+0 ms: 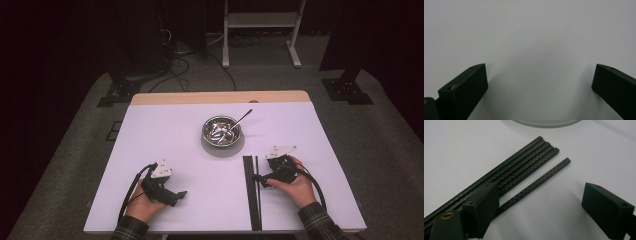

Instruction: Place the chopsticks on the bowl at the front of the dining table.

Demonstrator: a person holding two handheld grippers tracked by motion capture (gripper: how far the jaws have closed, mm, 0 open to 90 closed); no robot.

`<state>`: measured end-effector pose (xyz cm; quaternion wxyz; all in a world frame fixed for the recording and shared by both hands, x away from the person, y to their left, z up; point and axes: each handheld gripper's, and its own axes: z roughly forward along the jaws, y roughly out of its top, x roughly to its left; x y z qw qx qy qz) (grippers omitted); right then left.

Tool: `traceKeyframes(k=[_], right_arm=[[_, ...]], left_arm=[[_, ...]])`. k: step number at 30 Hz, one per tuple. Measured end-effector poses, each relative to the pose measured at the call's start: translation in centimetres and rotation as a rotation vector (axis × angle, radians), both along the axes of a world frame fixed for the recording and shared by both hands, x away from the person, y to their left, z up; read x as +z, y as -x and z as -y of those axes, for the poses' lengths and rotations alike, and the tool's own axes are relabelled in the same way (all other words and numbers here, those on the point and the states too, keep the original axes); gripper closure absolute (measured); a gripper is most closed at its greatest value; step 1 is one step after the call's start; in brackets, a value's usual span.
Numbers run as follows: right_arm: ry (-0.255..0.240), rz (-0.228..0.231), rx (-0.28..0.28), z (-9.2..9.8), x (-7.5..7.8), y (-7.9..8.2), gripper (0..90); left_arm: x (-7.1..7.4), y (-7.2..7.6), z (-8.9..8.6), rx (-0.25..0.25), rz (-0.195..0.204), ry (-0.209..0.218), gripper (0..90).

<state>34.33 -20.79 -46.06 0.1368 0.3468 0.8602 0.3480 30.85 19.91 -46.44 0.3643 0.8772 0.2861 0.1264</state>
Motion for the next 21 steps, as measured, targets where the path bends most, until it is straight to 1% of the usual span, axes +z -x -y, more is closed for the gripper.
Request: traceKeyframes(k=[10, 11, 21], right_arm=[[0.000, -0.001, 0.007, 0.0, 0.0, 1.5, 12.8], [0.002, -0.001, 0.010, -0.1, 0.0, 1.9, 12.8], [-0.004, -0.008, 0.031, -0.1, 0.0, 3.8, 12.8]], left_arm=[[0.0, 0.0, 0.0, 0.000, 0.000, 0.000, 0.0], [0.0, 0.0, 0.0, 0.000, 0.000, 0.000, 0.0], [0.0, 0.0, 0.0, 0.000, 0.000, 0.000, 0.0]])
